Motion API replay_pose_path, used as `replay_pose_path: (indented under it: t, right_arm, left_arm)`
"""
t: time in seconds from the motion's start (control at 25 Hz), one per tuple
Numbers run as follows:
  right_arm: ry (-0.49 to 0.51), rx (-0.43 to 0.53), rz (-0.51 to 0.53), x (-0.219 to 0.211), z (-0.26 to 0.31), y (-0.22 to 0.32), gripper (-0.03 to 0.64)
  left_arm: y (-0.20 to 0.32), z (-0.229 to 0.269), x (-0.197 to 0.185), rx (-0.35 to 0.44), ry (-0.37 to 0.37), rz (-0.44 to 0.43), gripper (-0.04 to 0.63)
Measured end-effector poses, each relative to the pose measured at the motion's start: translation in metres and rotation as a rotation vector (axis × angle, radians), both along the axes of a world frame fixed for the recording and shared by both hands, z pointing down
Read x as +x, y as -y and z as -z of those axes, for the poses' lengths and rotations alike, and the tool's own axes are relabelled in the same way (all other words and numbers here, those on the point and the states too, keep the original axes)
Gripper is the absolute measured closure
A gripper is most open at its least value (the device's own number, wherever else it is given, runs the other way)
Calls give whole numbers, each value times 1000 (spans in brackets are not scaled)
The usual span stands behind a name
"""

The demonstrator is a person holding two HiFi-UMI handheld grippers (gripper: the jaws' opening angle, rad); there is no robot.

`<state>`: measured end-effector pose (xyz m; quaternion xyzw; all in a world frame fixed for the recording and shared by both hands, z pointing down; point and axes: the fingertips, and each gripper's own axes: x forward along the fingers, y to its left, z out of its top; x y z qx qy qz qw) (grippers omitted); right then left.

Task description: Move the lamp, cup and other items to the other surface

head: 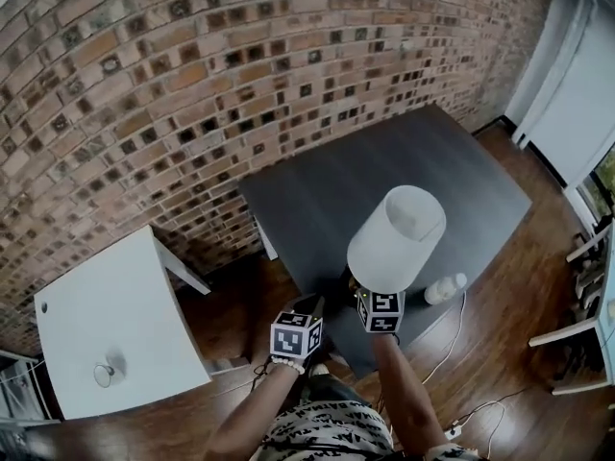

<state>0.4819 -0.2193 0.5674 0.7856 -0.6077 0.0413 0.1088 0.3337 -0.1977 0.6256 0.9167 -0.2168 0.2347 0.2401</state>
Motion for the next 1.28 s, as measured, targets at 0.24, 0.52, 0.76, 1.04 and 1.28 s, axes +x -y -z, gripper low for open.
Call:
replay_pose_path:
  t: [0.24, 0.52, 0.76, 1.04, 1.28]
  right_arm:
    - [25, 9, 171, -112, 23, 24, 597]
    - [16, 12, 396, -270, 34, 52, 598]
    - [10, 12, 635, -426, 52, 72, 598]
    - [22, -13, 806, -570, 45, 68, 600]
    - [25, -20, 969, -659, 28, 91, 600]
  left_arm:
    - [6, 12, -111, 5, -7, 185, 589]
    - [3, 21, -246, 25, -19, 373, 589]
    - [-14, 26, -380, 9, -20, 593, 589]
    - [-41, 18, -495, 4, 1, 783, 589]
    - [-37, 13, -556, 11, 6, 936, 589]
